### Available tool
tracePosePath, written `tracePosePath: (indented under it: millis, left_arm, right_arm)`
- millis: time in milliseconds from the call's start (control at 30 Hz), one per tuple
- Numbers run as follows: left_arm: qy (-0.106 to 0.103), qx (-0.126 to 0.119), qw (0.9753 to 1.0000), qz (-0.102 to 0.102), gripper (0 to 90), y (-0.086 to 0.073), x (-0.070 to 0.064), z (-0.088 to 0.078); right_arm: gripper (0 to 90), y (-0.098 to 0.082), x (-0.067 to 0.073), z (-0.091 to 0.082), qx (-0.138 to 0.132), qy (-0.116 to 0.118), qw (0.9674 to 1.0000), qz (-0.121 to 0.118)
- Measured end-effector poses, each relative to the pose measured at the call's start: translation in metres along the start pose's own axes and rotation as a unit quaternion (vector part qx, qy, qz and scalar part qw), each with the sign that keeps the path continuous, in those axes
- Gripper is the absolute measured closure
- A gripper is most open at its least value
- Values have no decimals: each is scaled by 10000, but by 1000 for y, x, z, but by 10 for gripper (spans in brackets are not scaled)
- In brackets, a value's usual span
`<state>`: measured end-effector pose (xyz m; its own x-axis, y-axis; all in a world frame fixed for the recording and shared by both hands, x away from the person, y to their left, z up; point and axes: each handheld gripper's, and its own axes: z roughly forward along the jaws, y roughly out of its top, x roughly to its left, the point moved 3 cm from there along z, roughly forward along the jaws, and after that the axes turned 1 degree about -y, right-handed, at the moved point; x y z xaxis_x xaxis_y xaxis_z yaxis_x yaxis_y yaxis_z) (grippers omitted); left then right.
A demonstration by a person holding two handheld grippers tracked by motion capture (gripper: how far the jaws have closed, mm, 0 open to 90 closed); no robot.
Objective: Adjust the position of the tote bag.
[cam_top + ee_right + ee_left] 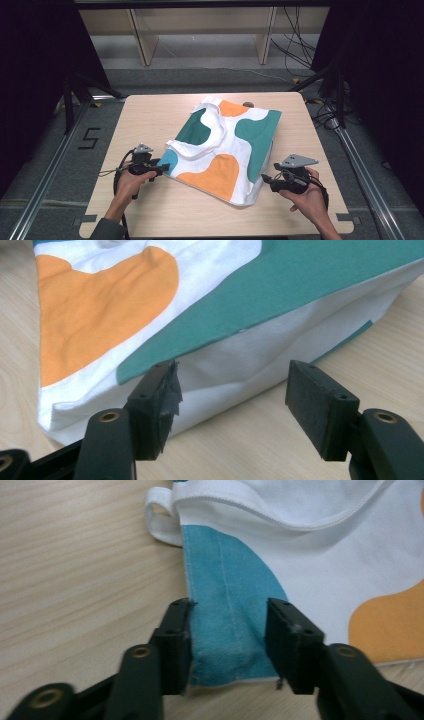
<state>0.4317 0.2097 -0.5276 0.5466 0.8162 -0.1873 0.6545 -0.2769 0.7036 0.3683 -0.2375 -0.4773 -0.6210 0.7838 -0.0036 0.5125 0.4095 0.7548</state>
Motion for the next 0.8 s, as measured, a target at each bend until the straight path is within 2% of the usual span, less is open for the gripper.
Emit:
tracePosePath:
  millis: [33, 67, 133, 167, 200, 233, 267, 300, 367, 433, 467, 500, 533, 567, 600, 633, 667, 700, 733, 767, 800]
  left_arm:
    - [-60, -146, 9998, -126, 636, -2, 1, -1]
    - [-134, -276, 9992, -274, 658, -4, 0, -2]
    - [-171, -276, 9991, -287, 718, -5, -2, -3]
    - [-223, -285, 9989, -292, 718, -6, -4, -4]
    - [-229, -244, 9992, -200, 751, -6, -8, -6]
    - [-225, -280, 9992, -192, 792, -6, -13, -6]
    - [-251, -247, 9994, -58, 802, -7, -19, -7]
    - [-260, -291, 9992, -67, 807, -8, -24, -7]
    - [-276, -282, 9992, -58, 811, -9, -27, -8]
    - [-358, -188, 9991, 86, 816, -12, -33, -10]
    - [-344, -281, 9990, 12, 817, -13, -37, -10]
    - [-425, -296, 9987, 20, 818, -17, -41, -11]
    - [-425, -296, 9987, 20, 819, -17, -41, -11]
    - [-490, -345, 9982, -3, 819, -20, -49, -12]
    - [-490, -345, 9982, -3, 819, -20, -49, -12]
    - [-510, -335, 9981, 12, 818, -23, -53, -14]
    - [-534, -252, 9982, 142, 818, -24, -55, -15]
    - [-595, -293, 9978, 64, 819, -25, -59, -15]
    - [-595, -293, 9978, 64, 819, -25, -59, -15]
    - [-682, -229, 9972, 217, 818, -29, -68, -16]
    - [-682, -229, 9972, 217, 817, -29, -68, -16]
  right_arm:
    - [385, 0, 4, -1, -39, 38, 10000, 69]
    - [387, 0, 6, -2, -65, 100, 9999, 73]
    - [388, 1, 11, -4, -106, 179, 9998, 77]
    - [388, 1, 11, -4, -106, 179, 9998, 77]
    - [388, 2, 13, -6, -98, 209, 9997, 89]
    - [390, 2, 21, -9, -154, 302, 9991, 264]
    - [390, 2, 20, -9, -127, 347, 9992, 142]
    - [389, 0, 24, -9, -94, 359, 9989, 284]
    - [389, -1, 24, -7, -51, 346, 9991, 241]
    - [381, -6, 28, -4, 122, 390, 9984, 384]
    - [382, -8, 29, 0, 125, 476, 9981, 371]
    - [383, -11, 29, 4, 236, 463, 9981, 317]
    - [383, -11, 29, 4, 236, 463, 9981, 317]
    - [403, -15, 32, 10, 321, 541, 9969, 463]
    - [463, -16, 31, 10, 449, 495, 9970, 385]
    - [548, -18, 29, 13, 357, 398, 9983, 235]
    - [633, -19, 26, 13, 441, 346, 9983, 176]
    - [700, -20, 20, 10, 569, 382, 9975, 159]
    - [754, -21, 16, 12, 443, 377, 9982, 141]
    - [797, -22, 11, 12, 439, 358, 9984, 90]
    - [797, -22, 11, 12, 439, 358, 9984, 90]
